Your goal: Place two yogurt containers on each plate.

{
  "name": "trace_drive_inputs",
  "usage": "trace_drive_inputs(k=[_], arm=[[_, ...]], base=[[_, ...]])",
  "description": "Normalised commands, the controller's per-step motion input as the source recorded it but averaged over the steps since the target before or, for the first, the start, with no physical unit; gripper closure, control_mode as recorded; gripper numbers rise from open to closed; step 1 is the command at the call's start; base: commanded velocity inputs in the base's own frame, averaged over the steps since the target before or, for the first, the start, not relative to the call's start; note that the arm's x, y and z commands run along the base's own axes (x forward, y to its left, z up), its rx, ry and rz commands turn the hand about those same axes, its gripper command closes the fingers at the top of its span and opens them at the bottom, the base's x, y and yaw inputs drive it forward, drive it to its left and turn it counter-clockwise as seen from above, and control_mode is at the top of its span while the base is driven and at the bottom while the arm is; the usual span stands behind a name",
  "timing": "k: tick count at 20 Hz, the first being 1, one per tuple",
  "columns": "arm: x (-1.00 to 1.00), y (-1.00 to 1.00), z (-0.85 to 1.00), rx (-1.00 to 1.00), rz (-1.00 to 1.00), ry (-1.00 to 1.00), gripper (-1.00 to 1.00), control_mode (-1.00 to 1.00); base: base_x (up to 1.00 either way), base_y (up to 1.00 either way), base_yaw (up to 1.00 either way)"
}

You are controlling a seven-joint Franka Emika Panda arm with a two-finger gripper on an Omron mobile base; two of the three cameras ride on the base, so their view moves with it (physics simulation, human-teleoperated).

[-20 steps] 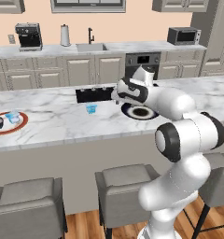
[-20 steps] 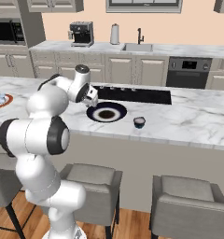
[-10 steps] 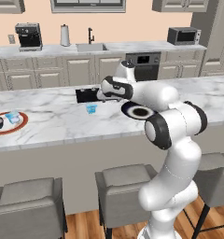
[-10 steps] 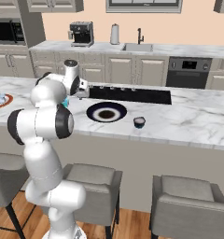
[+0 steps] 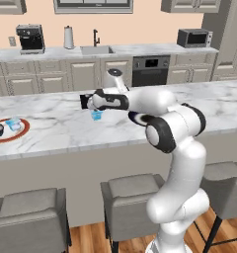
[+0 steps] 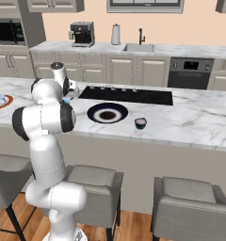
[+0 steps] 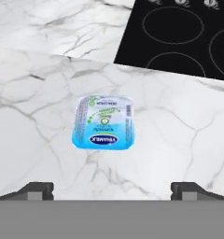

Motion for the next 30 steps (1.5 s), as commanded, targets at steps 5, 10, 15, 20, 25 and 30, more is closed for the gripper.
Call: trace_drive_inputs(k=[5, 10, 15, 20, 25, 30], arm=[[0.2, 0.24, 0.0, 0.0, 0.02, 0.07, -1.0, -1.0], [0.34, 0.04, -0.15, -0.01, 0.0, 0.08, -1.0, -1.0], [0.23, 0.04, -0.18, 0.0, 0.0, 0.02, -1.0, -1.0], [0.03, 0.12, -0.19, -0.01, 0.0, 0.0, -1.0, -1.0], [0.06, 0.06, -0.25, -0.04, 0.0, 0.0, -1.0, -1.0], [0.12, 0.0, -0.21, -0.03, 0.0, 0.0, -1.0, -1.0]], base=[[0.0, 0.0, 0.0], [0.0, 0.0, 0.0], [0.0, 0.0, 0.0], [0.0, 0.0, 0.0], [0.0, 0.0, 0.0], [0.0, 0.0, 0.0]])
